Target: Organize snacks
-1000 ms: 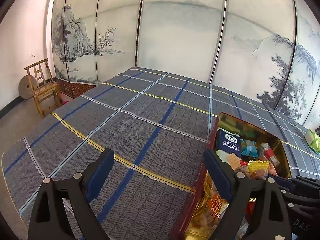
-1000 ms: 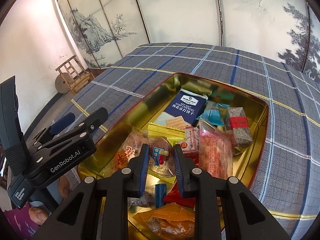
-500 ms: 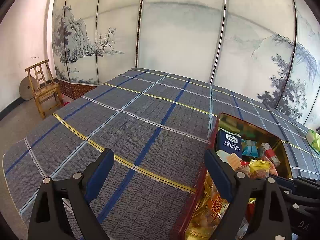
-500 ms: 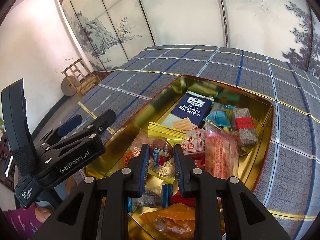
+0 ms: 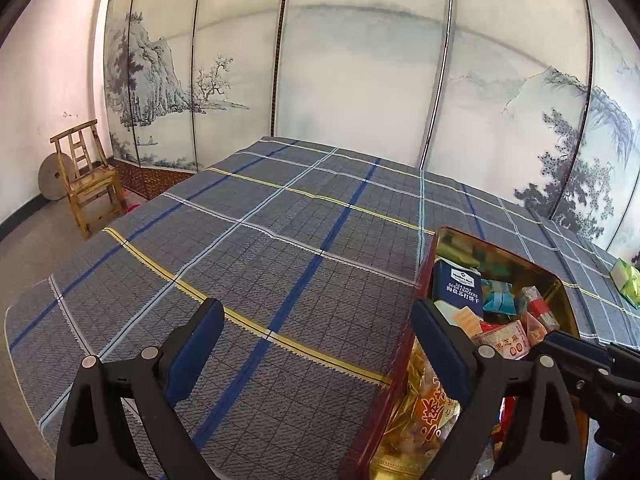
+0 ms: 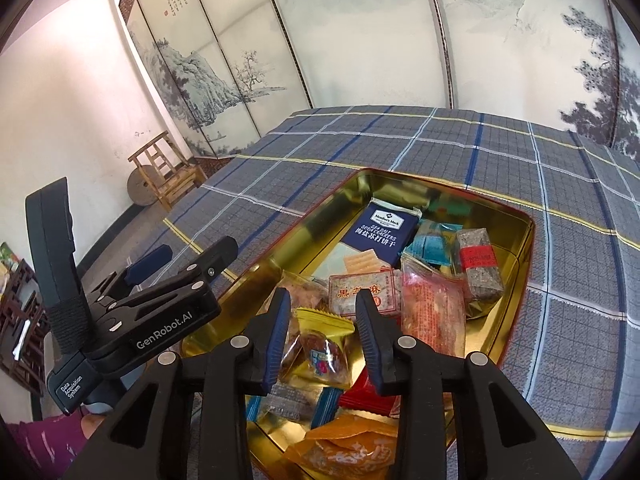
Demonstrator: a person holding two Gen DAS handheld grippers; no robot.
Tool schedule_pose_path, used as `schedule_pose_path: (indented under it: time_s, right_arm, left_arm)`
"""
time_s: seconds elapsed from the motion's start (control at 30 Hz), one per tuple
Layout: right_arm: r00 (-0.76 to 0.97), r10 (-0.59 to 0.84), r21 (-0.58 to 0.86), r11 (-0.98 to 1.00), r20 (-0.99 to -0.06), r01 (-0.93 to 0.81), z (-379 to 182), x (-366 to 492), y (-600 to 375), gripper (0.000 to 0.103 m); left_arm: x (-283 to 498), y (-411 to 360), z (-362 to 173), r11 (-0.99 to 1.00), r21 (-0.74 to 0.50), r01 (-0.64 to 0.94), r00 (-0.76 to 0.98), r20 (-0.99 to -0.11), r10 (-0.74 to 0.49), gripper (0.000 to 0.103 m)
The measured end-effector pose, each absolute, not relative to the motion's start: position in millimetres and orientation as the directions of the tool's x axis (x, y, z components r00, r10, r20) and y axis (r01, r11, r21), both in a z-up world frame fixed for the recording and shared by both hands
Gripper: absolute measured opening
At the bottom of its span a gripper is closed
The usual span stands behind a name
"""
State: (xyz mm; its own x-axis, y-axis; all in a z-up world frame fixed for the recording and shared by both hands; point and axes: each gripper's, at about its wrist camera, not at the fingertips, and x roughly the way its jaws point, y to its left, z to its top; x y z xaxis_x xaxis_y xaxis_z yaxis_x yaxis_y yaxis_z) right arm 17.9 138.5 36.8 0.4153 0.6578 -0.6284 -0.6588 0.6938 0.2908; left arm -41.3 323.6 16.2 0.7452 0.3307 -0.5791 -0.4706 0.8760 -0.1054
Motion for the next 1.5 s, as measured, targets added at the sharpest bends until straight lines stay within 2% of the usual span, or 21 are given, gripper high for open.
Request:
schedule_pose_path:
  time_s: [0.23,0.4,0.5,0.6,0.7,0.97,1.17,1.27,1.33,1.5]
  right_arm:
    - [0.498,0.647,0.245,0.719,-0.577,-0.651,47,1,120,0.044]
    - [0.548,0.628,0.185,0.734,-0.553,-0.654,61,-19,101,0.056]
    - [0.575,0.625,0.171,0.742,-0.528,-0.649,71,-31,84,0.06]
    - [0.597,0.629,0.171,0.746,-0.498,-0.643,81,-44,70,0.062]
    - [0.615,0.635,0.174,0.748,-0.467,-0.64,92,-58,58,0.067]
    - [0.664,0.641,0.145,0.752,-0.385,-0.643,118,-101,30,0.076]
    - [0.7,0.633,0.131,0.765,-0.33,-0.63,133,-122,5,0.085]
    - [0.71,0.63,0.132,0.77,-0.314,-0.625,138,-128,-5,0.086]
    - [0.716,0.629,0.135,0.772,-0.303,-0.621,140,-133,-13,0.086]
    - [0.731,0.623,0.141,0.779,-0.278,-0.611,147,-140,-29,0.087]
  left_arm:
    - [-44,320,21,0.882,-0.076,-0.466,0.743,-0.575,0.343,0.094]
    - [-58,312,30,0.881,-0.041,-0.471,0.732,-0.576,0.364,0.094]
    - [-77,305,46,0.882,-0.065,-0.467,0.741,-0.573,0.35,0.094]
    - [-99,294,71,0.887,-0.072,-0.457,0.767,-0.537,0.352,0.1]
    - [-120,278,95,0.9,-0.066,-0.431,0.798,-0.494,0.345,0.102]
    - [-165,248,137,0.916,-0.104,-0.386,0.854,-0.416,0.313,0.102]
    - [-187,235,156,0.9,-0.108,-0.423,0.855,-0.375,0.357,0.102]
    - [-197,227,165,0.888,-0.099,-0.448,0.849,-0.359,0.388,0.102]
    - [-208,219,174,0.881,-0.073,-0.468,0.849,-0.315,0.425,0.102]
    - [-231,205,197,0.895,-0.072,-0.441,0.879,-0.238,0.414,0.102]
